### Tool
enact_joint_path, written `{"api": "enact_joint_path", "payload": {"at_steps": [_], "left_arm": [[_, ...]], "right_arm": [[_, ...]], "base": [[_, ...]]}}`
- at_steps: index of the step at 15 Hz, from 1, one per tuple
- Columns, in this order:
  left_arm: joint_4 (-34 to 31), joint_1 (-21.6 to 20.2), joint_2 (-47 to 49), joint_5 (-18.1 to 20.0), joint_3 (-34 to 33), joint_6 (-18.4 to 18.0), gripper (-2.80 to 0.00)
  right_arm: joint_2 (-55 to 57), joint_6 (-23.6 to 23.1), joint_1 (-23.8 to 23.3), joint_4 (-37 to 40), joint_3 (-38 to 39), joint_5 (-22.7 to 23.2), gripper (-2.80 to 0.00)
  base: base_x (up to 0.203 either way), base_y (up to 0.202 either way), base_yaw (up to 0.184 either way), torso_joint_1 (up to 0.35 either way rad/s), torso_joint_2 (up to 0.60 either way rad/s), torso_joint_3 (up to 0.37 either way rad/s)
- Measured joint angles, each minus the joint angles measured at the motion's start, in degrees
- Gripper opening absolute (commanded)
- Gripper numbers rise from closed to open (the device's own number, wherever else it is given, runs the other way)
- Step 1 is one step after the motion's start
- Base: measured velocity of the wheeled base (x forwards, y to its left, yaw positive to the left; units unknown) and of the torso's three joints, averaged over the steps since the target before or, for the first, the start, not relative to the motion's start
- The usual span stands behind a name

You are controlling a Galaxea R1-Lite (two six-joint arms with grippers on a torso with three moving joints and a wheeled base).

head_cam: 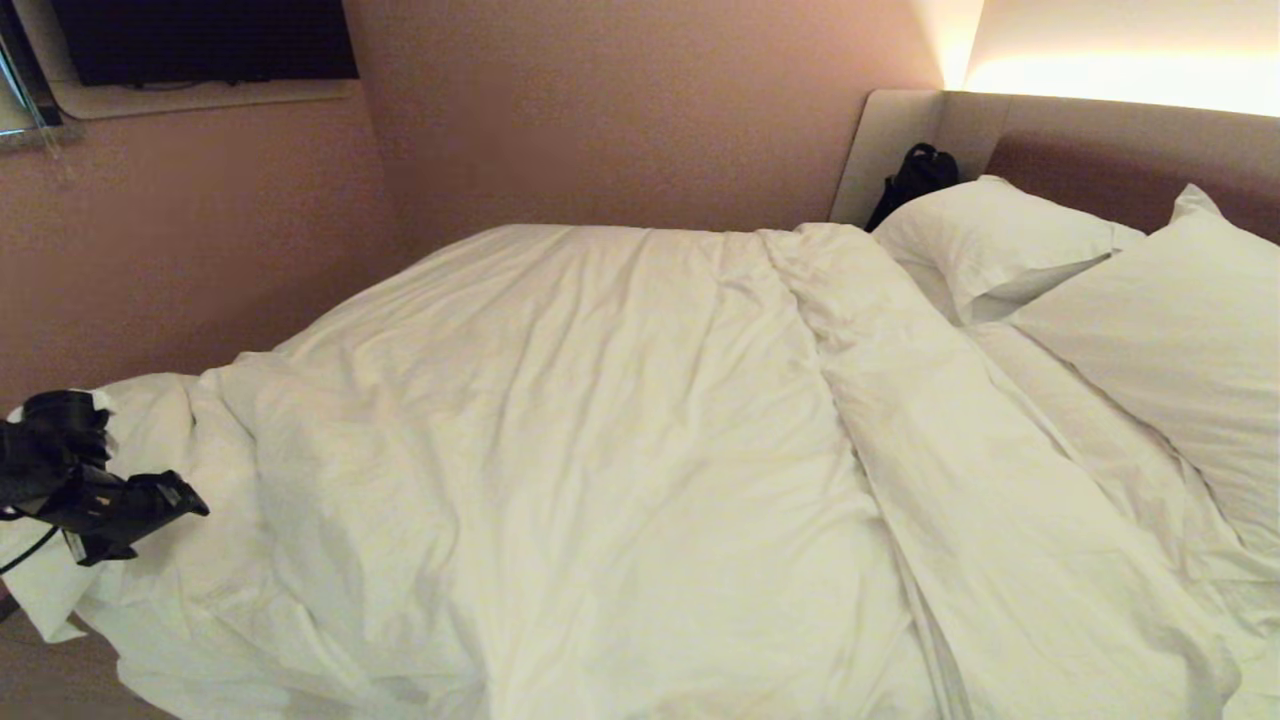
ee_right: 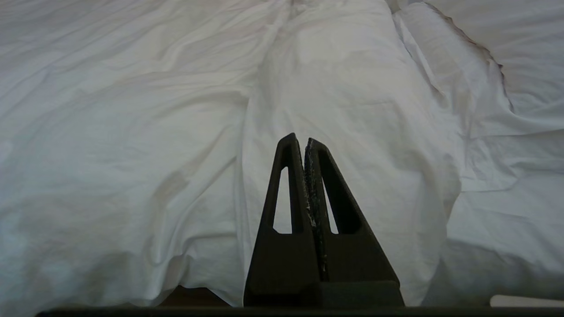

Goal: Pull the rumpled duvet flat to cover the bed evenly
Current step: Flatten the corners of the folded blanket

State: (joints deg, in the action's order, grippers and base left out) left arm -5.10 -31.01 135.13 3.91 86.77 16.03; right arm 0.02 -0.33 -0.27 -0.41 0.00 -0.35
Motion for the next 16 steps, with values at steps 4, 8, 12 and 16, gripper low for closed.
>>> {"api": "enact_joint_path", "payload": {"at_steps": [4, 8, 12, 16], "left_arm": [[0.0, 0.0, 2.0, -1.1, 1.2, 0.1, 0.00], [0.0, 0.0, 5.2, -4.6, 3.1, 0.2, 0.00], [0.0, 0.0, 7.5, -6.1, 4.1, 0.1, 0.00], [0.1, 0.1, 8.6, -6.6, 4.4, -0.2, 0.00]], "right_arm": [[0.0, 0.0, 0.0, 0.0, 0.0, 0.0, -2.80], [0.0, 0.0, 0.0, 0.0, 0.0, 0.0, -2.80], [0.0, 0.0, 0.0, 0.0, 0.0, 0.0, -2.80], [0.0, 0.0, 0.0, 0.0, 0.0, 0.0, -2.80]], "base": [[0.000, 0.000, 0.000, 0.000, 0.00, 0.000], [0.000, 0.000, 0.000, 0.000, 0.00, 0.000], [0.000, 0.000, 0.000, 0.000, 0.00, 0.000], [0.000, 0.000, 0.000, 0.000, 0.00, 0.000]]}}
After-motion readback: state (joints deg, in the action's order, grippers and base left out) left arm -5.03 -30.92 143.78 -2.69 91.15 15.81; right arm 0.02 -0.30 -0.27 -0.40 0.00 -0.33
